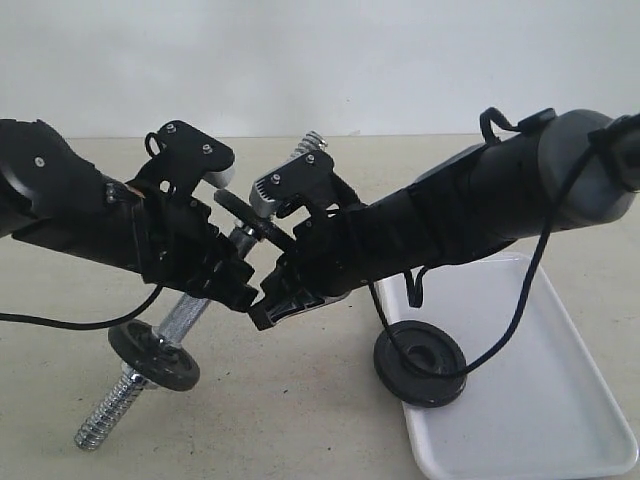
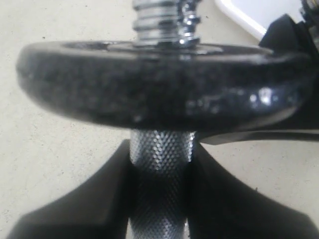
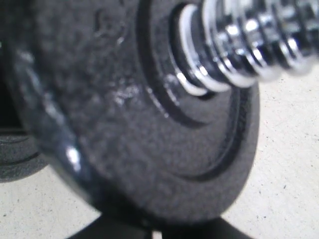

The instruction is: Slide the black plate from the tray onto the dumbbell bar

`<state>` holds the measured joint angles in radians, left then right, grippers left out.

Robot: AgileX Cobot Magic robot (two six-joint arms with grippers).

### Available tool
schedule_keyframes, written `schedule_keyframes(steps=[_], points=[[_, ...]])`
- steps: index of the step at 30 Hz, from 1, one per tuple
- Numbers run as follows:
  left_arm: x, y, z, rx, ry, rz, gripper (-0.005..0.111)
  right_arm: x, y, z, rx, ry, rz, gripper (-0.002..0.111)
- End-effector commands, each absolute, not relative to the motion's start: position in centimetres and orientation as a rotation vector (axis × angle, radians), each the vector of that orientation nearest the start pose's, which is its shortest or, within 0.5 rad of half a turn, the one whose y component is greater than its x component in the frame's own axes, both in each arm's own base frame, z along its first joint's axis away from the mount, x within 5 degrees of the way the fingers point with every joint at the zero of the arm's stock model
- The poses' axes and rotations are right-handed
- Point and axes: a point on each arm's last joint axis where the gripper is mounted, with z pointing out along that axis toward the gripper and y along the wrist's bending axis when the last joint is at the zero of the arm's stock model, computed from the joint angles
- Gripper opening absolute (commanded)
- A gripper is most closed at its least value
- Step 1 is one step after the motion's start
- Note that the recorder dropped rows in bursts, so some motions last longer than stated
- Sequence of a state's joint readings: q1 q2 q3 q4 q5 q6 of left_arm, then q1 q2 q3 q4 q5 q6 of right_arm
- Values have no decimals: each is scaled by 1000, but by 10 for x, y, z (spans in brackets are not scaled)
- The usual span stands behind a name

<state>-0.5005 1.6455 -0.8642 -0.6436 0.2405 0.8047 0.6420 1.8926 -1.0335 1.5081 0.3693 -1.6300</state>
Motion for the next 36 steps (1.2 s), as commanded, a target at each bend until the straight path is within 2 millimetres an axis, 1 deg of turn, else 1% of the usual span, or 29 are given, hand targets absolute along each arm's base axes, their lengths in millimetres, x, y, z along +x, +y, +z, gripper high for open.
schedule_keyframes(steps=[1,4,7,13,16,21,24,29,31,36], points=[[288,-168,221,758,2148,-275,4,282,259,166,-1076,2140,731,0],[291,-166,223,736,2132,-257,4,284,257,166,-1060,2154,705,0],[296,-158,223,702,2134,-238,4,286,255,168,-1042,2149,654,0],[309,-130,223,534,2181,-221,4,293,245,189,-973,2100,500,0],[312,-123,224,508,2187,-213,4,297,239,202,-917,2070,420,0],[311,-122,226,489,2185,-221,4,302,231,212,-844,2044,305,0],[311,-122,227,490,2184,-223,4,299,224,212,-848,2039,250,0],[310,-122,229,493,2181,-225,4,292,203,216,-830,2013,71,0],[310,-122,229,493,2181,-225,4,288,199,220,-825,2004,56,0],[309,-122,228,500,2190,-232,4,279,193,239,-820,1953,77,0]])
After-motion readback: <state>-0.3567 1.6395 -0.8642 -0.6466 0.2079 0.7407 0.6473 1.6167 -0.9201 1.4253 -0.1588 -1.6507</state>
